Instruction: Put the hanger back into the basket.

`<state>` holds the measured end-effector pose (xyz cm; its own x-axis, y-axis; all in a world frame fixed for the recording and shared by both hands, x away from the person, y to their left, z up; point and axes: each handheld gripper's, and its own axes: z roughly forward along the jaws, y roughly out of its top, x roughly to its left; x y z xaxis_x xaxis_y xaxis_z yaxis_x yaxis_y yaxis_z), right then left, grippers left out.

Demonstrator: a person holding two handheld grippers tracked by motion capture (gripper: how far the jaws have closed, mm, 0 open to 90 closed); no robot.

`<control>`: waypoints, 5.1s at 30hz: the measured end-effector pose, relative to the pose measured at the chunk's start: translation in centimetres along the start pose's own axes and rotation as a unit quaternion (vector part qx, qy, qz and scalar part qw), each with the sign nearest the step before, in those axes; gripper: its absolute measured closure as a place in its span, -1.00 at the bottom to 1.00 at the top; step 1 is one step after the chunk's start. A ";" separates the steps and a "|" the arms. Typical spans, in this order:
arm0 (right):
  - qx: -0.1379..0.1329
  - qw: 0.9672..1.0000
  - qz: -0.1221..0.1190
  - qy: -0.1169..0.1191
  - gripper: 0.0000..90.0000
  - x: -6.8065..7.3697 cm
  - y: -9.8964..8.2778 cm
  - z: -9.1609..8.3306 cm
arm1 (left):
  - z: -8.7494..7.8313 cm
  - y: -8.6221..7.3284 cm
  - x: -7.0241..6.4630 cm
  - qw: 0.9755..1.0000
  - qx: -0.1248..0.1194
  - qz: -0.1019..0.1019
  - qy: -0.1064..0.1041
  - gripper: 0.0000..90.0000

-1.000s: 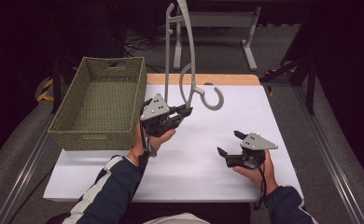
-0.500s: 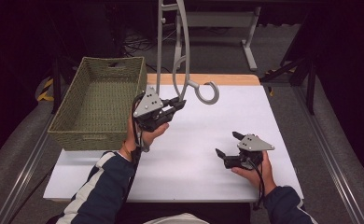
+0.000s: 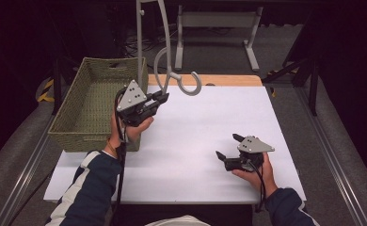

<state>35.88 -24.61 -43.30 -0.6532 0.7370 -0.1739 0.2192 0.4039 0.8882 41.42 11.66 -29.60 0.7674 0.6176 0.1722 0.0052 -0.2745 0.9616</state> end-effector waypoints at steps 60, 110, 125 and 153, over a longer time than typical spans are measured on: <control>0.036 0.999 0.010 -0.002 -0.69 0.0 -0.3 0.9 | -7.8 -10.2 9.7 0.974 0.194 -0.059 0.103 0.81; 0.042 0.999 -0.006 -0.003 -0.66 -0.1 0.0 0.5 | -10.0 -11.1 7.4 0.986 0.100 -0.047 0.124 -0.12; 0.005 1.000 -0.011 -0.018 -0.66 0.0 0.5 -0.3 | -9.5 -10.0 4.9 0.994 0.032 -0.028 0.100 -0.90; -0.017 0.999 -0.018 -0.026 -0.66 1.5 0.9 -1.4 | -7.9 -10.8 -3.0 1.000 0.014 0.019 0.009 -0.84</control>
<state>34.05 -23.92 -42.15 -0.6212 0.7503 -0.2263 0.1717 0.4121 0.8948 34.05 18.58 -38.77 0.7555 0.6198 0.2122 -0.0052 -0.3183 0.9480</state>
